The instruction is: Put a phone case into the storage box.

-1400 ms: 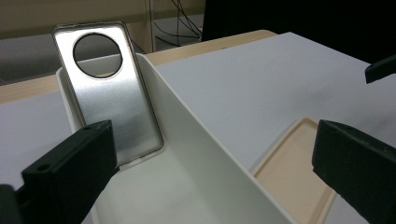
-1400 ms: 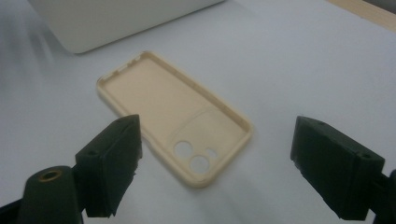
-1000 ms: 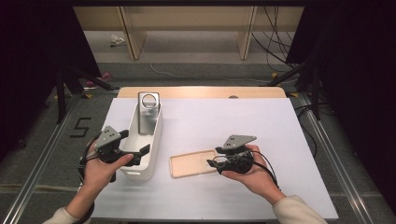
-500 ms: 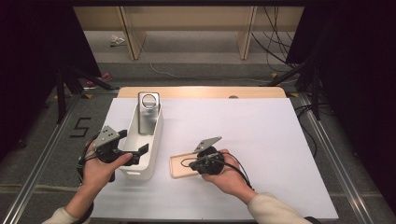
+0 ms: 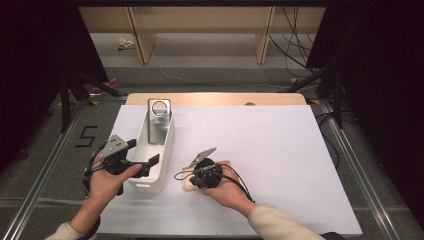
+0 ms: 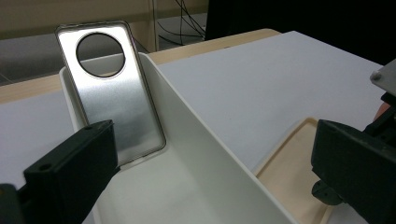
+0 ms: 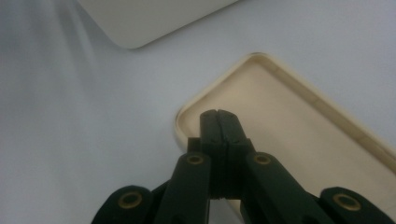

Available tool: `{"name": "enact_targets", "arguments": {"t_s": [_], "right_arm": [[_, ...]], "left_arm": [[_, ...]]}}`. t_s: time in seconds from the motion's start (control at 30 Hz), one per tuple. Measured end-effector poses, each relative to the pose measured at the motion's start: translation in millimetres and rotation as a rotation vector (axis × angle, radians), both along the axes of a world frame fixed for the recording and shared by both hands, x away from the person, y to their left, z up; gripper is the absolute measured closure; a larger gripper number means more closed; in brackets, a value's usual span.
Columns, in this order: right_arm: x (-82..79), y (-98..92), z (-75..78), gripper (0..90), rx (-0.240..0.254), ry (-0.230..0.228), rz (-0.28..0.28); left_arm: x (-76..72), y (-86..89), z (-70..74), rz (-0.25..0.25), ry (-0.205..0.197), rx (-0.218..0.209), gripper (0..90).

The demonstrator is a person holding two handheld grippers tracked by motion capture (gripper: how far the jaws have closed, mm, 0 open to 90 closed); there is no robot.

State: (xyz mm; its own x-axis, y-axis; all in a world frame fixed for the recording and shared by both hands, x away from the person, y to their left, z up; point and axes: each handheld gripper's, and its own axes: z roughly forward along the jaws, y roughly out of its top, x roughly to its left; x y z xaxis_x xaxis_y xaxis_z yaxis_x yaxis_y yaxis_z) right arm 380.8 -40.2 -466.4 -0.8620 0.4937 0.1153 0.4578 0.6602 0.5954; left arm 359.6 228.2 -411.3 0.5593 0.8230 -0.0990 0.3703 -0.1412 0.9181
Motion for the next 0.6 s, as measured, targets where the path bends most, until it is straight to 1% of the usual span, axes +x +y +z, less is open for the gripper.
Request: {"name": "enact_targets", "arguments": {"t_s": [0.3,0.4,0.43,0.6], "right_arm": [[1.0,12.9,-5.9,90.0,-0.030,0.011,0.001],[0.4,14.3,-8.1,90.0,-0.042,0.019,0.001],[0.5,14.5,-9.2,90.0,-0.042,0.014,0.002],[1.2,14.2,-8.6,90.0,-0.059,0.021,0.001]], "left_arm": [[0.2,0.4,-1.3,-0.002,0.002,0.004,0.1],[0.3,0.5,-1.3,-0.001,0.002,0.003,0.1],[0.3,0.5,-1.3,-0.001,0.002,0.004,0.1],[0.5,-0.2,-2.6,-0.002,0.007,0.005,0.1]]}}
